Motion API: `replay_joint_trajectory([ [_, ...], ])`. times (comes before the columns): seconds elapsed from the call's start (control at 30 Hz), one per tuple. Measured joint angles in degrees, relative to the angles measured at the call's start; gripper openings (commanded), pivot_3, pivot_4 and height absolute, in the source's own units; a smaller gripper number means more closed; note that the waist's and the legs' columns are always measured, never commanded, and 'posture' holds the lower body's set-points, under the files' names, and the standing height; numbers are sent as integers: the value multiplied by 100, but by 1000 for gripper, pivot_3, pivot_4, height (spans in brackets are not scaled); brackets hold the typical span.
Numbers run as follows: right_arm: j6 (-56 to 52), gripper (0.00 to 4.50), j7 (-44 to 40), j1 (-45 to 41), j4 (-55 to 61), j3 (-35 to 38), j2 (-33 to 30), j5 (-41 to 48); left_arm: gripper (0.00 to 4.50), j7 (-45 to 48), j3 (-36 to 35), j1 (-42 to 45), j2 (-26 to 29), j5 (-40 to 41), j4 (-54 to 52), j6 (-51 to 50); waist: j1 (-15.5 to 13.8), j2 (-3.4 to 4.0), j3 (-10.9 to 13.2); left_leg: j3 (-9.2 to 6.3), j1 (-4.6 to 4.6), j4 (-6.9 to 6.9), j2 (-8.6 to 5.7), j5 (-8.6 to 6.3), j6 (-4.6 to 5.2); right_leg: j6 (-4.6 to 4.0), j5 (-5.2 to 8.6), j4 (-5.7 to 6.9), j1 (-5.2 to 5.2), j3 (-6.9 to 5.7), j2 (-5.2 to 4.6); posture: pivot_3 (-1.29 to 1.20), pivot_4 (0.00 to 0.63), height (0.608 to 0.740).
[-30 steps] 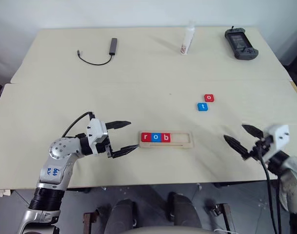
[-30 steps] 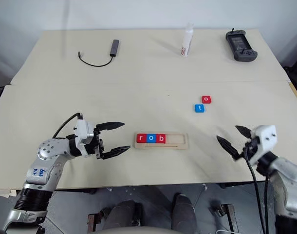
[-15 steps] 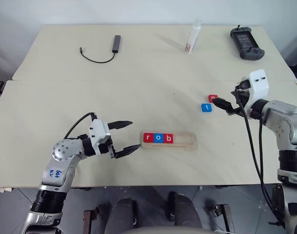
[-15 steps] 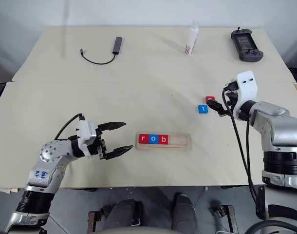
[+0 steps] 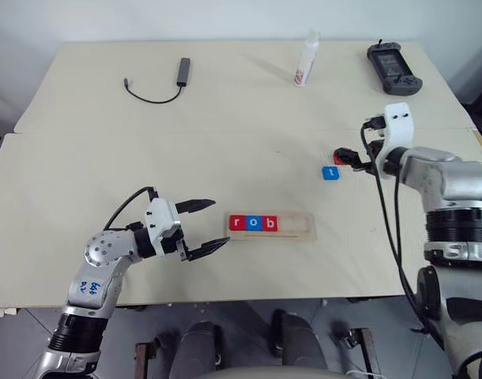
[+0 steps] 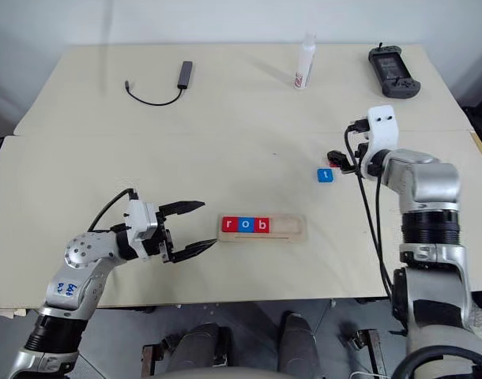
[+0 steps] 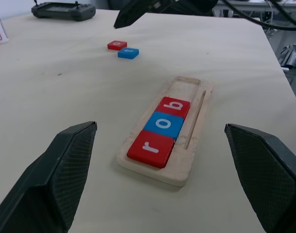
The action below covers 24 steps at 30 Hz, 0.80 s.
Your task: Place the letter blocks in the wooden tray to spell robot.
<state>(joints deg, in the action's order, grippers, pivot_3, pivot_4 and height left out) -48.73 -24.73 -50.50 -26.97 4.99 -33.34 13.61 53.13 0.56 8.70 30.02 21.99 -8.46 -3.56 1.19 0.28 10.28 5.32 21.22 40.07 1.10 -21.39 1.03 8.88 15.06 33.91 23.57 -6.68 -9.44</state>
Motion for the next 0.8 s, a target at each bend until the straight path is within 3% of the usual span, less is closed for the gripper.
replay_joint_trajectory([
  [0.17, 664, 4491, 189, -476, -1336, -135, 256, -390, 4500, -55, -10, -12, 7, -17, -31, 0, 66, 2, 1, 1, -1, -7, 0, 0, 0, 0, 0, -3, 2, -1, 0, 0, 150, 740],
  [0.2, 735, 4314, 196, -541, -1464, -150, 270, -439, 4500, -62, -12, -16, 7, -20, -54, 0, 75, 2, 1, 0, -1, -7, 2, 0, 0, 0, 0, -2, 1, -1, 1, 0, 150, 740],
  [0.27, 776, 3916, 167, -625, -1616, -154, 315, -463, 4500, -96, -38, -54, 18, -22, -114, 0, 78, 2, 1, 0, -1, -7, 3, 0, 0, 0, 0, -3, 1, -1, 1, 0, 150, 740],
  [0.5, 820, 1525, 11, -597, -1536, -190, 393, -470, 4500, -130, -64, -154, 30, -24, -208, 0, 66, 2, 1, 0, -2, -3, 3, 0, 0, 0, 0, 0, -1, -1, 1, 0, 150, 740],
  [0.7, 529, 1525, -51, -238, -757, -177, 257, -440, 4500, -97, 16, -42, -26, -30, -183, 2, 37, 4, 2, -2, 1, -3, 3, 0, 0, 0, 0, -1, 0, -1, 0, 0, 150, 740],
  [0.8, -70, 1525, -65, 108, 334, 8, 60, -297, 4500, -6, 110, 152, -119, -30, -84, 64, 27, 5, 2, -4, 3, -3, 3, 0, -1, 0, 0, -3, 1, -3, 0, 0, 150, 740],
])
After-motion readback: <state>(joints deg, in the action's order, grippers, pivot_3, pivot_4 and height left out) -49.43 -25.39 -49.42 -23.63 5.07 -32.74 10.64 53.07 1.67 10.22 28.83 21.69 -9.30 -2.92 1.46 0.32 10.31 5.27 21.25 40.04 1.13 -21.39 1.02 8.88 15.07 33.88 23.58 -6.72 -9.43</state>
